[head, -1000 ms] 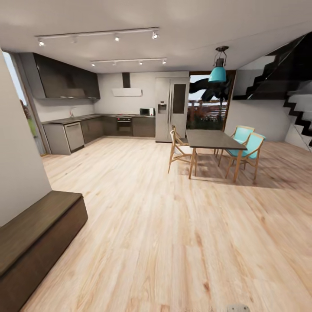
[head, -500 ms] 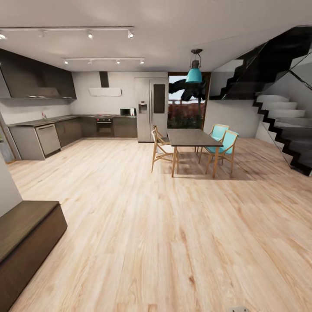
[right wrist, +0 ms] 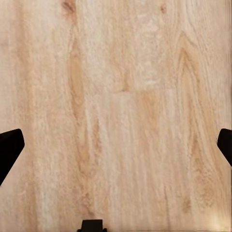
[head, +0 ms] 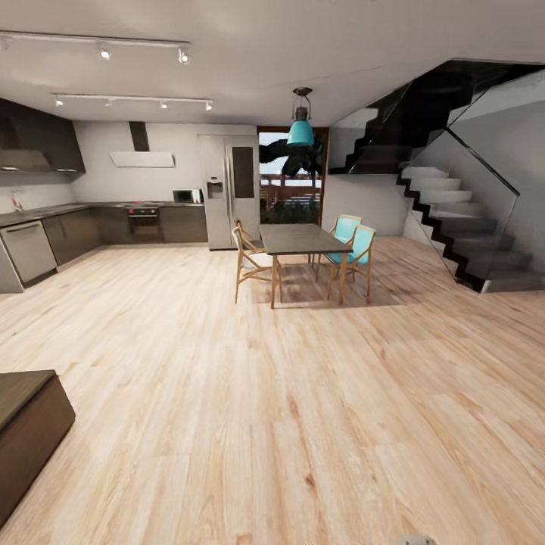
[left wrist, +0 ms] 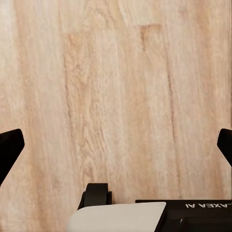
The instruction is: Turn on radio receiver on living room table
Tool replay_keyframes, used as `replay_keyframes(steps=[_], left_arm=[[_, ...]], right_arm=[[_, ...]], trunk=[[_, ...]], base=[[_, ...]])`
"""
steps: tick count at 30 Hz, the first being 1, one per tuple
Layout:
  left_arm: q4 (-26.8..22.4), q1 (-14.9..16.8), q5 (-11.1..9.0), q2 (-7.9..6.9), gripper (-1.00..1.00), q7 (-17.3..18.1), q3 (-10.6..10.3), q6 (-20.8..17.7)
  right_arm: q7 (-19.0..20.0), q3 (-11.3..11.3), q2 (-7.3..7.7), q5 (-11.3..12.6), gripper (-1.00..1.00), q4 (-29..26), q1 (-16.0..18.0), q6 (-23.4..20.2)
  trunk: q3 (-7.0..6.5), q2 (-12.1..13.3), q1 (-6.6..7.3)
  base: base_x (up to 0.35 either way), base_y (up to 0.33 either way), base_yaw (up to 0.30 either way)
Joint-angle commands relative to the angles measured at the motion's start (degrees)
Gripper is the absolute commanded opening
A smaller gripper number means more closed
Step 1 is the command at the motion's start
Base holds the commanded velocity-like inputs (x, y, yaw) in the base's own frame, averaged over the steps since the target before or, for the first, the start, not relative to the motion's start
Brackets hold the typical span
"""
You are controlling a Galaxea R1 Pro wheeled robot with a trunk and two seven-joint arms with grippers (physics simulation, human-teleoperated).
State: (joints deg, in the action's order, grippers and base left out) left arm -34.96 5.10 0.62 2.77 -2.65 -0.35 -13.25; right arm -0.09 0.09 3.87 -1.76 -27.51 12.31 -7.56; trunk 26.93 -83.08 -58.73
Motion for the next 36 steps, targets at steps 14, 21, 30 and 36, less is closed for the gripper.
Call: replay_keyframes(steps=[14, 21, 30, 36], left_arm=[[0.1, 0.0, 0.1, -0.04, 1.00, -0.1, 0.0, 0.3], [0.1, 0.0, 0.1, -0.04, 1.00, -0.1, 0.0, 0.3], [0.1, 0.0, 0.1, -0.04, 1.00, -0.1, 0.0, 0.3], [0.1, 0.0, 0.1, -0.04, 1.00, -0.2, 0.0, 0.4]], right_arm=[[0.0, 0.0, 0.00, 0.0, 1.00, 0.0, 0.0, 0.0], [0.0, 0.0, 0.00, 0.0, 1.00, 0.0, 0.0, 0.0], [0.0, 0.0, 0.00, 0.0, 1.00, 0.0, 0.0, 0.0], [0.0, 0.0, 0.00, 0.0, 1.00, 0.0, 0.0, 0.0]], trunk=[[0.00, 0.0, 0.00], [0.00, 0.0, 0.00], [0.00, 0.0, 0.00], [0.00, 0.0, 0.00]], base=[[0.000, 0.000, -0.288], [0.000, 0.000, -0.288], [0.000, 0.000, -0.288], [0.000, 0.000, -0.287]])
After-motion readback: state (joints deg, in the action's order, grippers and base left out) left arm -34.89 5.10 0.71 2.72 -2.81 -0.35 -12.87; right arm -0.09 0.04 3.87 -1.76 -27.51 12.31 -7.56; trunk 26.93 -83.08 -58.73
